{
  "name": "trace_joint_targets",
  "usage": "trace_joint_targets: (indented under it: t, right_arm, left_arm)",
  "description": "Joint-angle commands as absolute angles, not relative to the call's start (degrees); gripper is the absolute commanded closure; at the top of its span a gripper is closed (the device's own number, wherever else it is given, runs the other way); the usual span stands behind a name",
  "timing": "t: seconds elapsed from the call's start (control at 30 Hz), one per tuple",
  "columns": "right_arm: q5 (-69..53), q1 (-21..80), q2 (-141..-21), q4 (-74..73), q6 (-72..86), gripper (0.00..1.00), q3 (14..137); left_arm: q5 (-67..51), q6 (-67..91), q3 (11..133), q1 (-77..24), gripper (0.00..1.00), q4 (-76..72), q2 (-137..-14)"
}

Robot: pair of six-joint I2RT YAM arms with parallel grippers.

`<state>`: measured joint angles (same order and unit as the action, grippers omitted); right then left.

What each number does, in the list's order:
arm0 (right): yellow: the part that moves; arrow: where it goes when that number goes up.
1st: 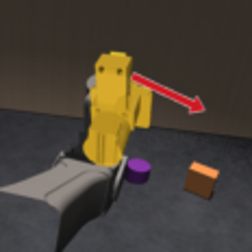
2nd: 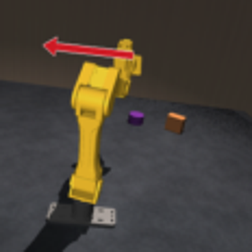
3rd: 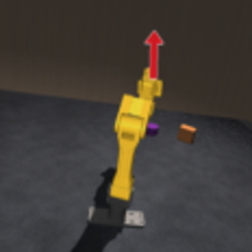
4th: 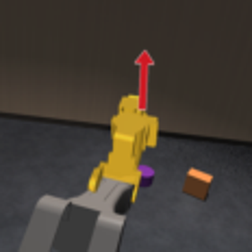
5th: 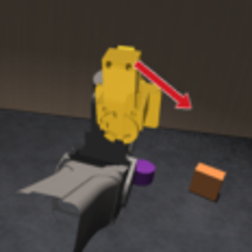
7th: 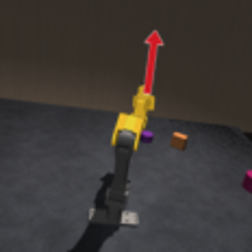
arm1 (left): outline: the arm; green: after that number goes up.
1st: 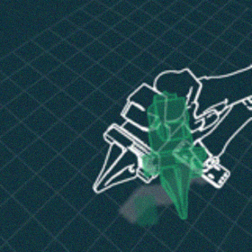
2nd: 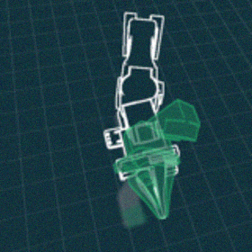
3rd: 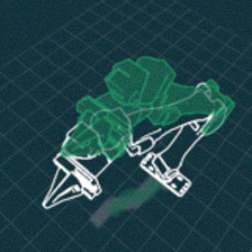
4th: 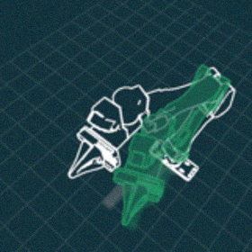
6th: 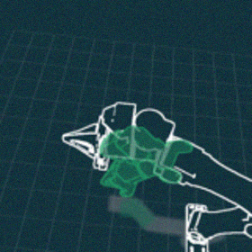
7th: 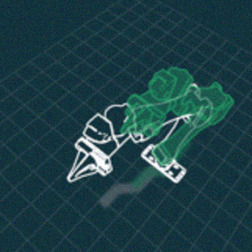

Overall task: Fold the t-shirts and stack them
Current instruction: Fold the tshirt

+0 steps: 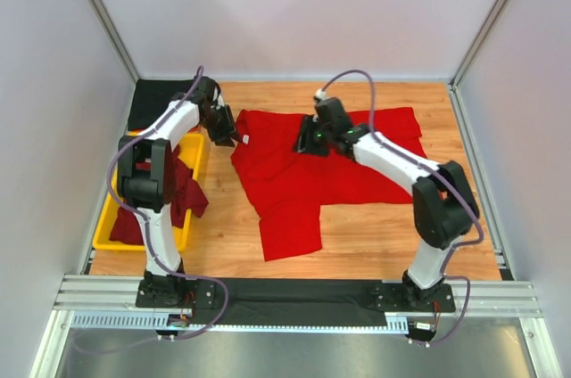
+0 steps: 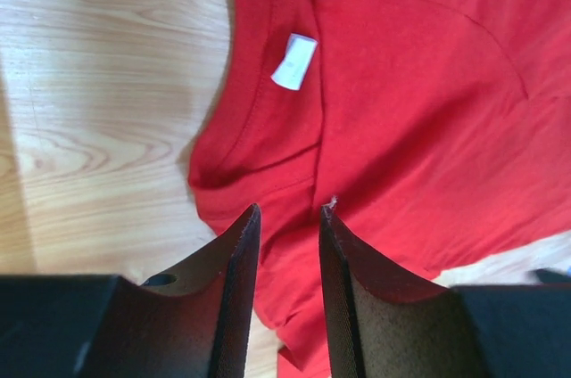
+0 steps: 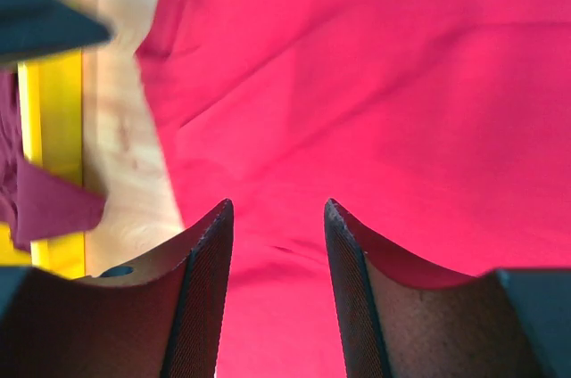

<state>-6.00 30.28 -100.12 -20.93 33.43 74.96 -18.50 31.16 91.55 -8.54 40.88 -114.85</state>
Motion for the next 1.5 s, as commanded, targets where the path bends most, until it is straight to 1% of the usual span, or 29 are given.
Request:
trace_joint_targets:
  t: [0.0, 0.07, 0.23, 0.47, 0.63, 0.73, 0.97, 1.03, 1.17, 1.2, 1.27, 1.4, 1.47]
  right_arm:
    - [-7.4, 34.0, -107.4, -17.8, 35.1, 0.53, 79.0]
    - [-7.9, 36.4, -109.4, -16.6, 37.2, 0.53, 79.9]
    - [-5.2, 40.3, -114.2, -15.8, 40.0, 0.46, 83.0]
    - [-2.6, 42.1, -117.2, -15.6, 43.3, 0.48, 84.1]
    - [-1.5, 42.2, -118.9, -16.3, 44.7, 0.5, 85.2]
    - [-0.8, 42.3, -119.6, -17.2, 44.9, 0.52, 85.7]
    - [-0.1, 42.5, -120.6, -19.6, 45.9, 0.51, 86.6]
    - [-0.1, 42.6, -120.9, -19.3, 46.1, 0.52, 86.9]
    - [-0.1, 42.8, -121.9, -19.7, 46.2, 0.58, 87.9]
    - [2.0, 42.7, -122.3, -20.1, 46.3, 0.59, 88.2]
    - [2.3, 42.6, -123.0, -21.0, 46.3, 0.59, 88.9]
    - [1.8, 42.7, -124.1, -21.4, 46.8, 0.58, 89.6]
    - [2.5, 42.8, -124.3, -22.3, 46.8, 0.65, 90.1]
  left_arm:
    - [-17.9, 29.7, 94.9, -8.7, 0.61, 39.9, -115.7]
    - [-17.7, 29.1, 97.8, -8.7, 0.61, 41.1, -118.2]
    - [-14.0, 27.9, 101.0, -8.6, 0.61, 42.1, -121.7]
    - [-12.0, 26.7, 106.8, -8.6, 0.61, 44.0, -126.5]
    - [-11.4, 26.3, 109.9, -8.6, 0.61, 43.7, -129.5]
    - [-9.8, 26.5, 113.5, -8.6, 0.63, 44.9, -131.8]
    - [-9.0, 27.0, 115.8, -8.6, 0.64, 44.9, -134.7]
    - [-8.4, 26.9, 115.8, -8.6, 0.65, 44.5, -135.3]
    - [-7.0, 26.7, 116.6, -8.6, 0.67, 44.6, -136.0]
    - [-6.4, 26.8, 116.9, -8.6, 0.68, 44.6, -136.2]
    - [-5.3, 27.0, 117.2, -8.6, 0.7, 44.6, -136.5]
    - [-5.9, 27.2, 117.9, -8.6, 0.7, 44.1, -137.2]
    - [-6.2, 27.1, 118.3, -8.6, 0.7, 44.2, -137.9]
